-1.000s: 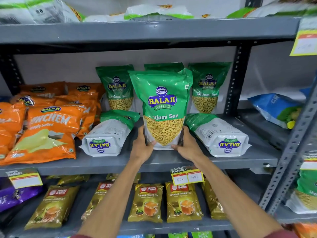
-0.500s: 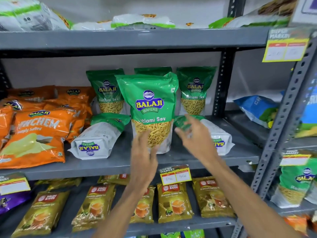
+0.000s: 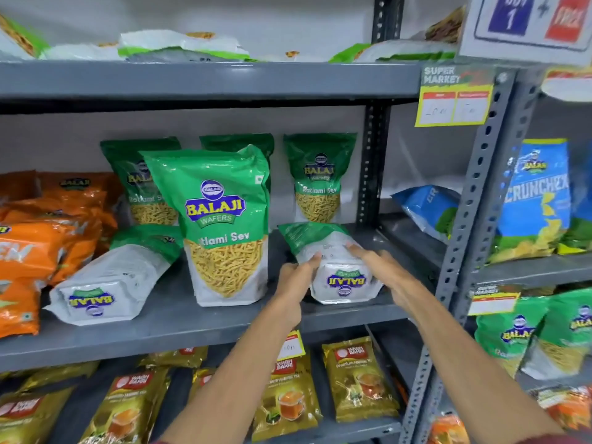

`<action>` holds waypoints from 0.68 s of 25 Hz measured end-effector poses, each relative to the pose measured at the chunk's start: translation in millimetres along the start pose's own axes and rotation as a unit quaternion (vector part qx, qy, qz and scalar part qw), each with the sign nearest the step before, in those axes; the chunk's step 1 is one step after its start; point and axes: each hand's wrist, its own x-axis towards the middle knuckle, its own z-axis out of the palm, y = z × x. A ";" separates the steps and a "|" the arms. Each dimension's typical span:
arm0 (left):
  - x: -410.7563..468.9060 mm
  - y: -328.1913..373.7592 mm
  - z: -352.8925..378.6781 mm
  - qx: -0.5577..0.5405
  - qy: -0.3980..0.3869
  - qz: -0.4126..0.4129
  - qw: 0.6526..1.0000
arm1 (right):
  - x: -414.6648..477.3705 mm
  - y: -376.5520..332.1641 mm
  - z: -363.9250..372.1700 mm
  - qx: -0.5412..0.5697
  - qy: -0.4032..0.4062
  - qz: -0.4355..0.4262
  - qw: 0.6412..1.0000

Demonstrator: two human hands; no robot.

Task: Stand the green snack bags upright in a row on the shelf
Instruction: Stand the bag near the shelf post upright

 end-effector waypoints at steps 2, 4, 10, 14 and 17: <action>6.7 -3.1 -0.1 0.010 0.005 0.028 1.000 | 8.0 5.0 -1.2 0.028 -0.005 -0.043 0.999; 11.1 -3.9 -2.0 0.017 0.001 0.083 0.996 | 12.8 6.9 2.4 0.067 -0.014 -0.091 0.993; 32.1 1.5 2.0 0.119 0.025 0.205 0.971 | 40.3 10.5 13.4 0.070 -0.017 -0.202 0.977; 57.4 -2.6 3.4 0.147 0.019 0.226 0.963 | 54.7 16.5 25.6 0.062 0.022 -0.217 0.974; 67.5 -7.6 8.3 0.137 0.030 0.217 0.966 | 61.2 22.0 28.4 0.058 0.033 -0.211 0.975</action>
